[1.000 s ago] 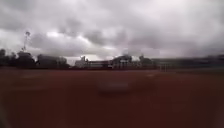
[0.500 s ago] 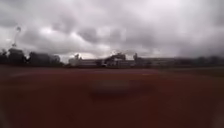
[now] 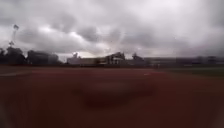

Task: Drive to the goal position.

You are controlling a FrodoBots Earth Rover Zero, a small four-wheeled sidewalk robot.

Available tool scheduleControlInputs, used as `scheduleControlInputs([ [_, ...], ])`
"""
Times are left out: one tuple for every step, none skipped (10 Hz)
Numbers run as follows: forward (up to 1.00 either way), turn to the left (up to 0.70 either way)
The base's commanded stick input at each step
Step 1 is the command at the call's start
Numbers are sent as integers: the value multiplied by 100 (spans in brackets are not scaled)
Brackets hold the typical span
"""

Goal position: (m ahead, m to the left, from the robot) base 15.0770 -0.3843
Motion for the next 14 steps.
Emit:
scheduleControlInputs([
  [70, 0],
  [70, 0],
  [70, 0],
  [70, 0],
  [70, 0],
  [70, 0],
  [70, 0],
  [70, 0],
  [70, 0],
  [70, 0],
  [70, 0],
  [70, 0],
  [70, 0],
  [70, 0],
])
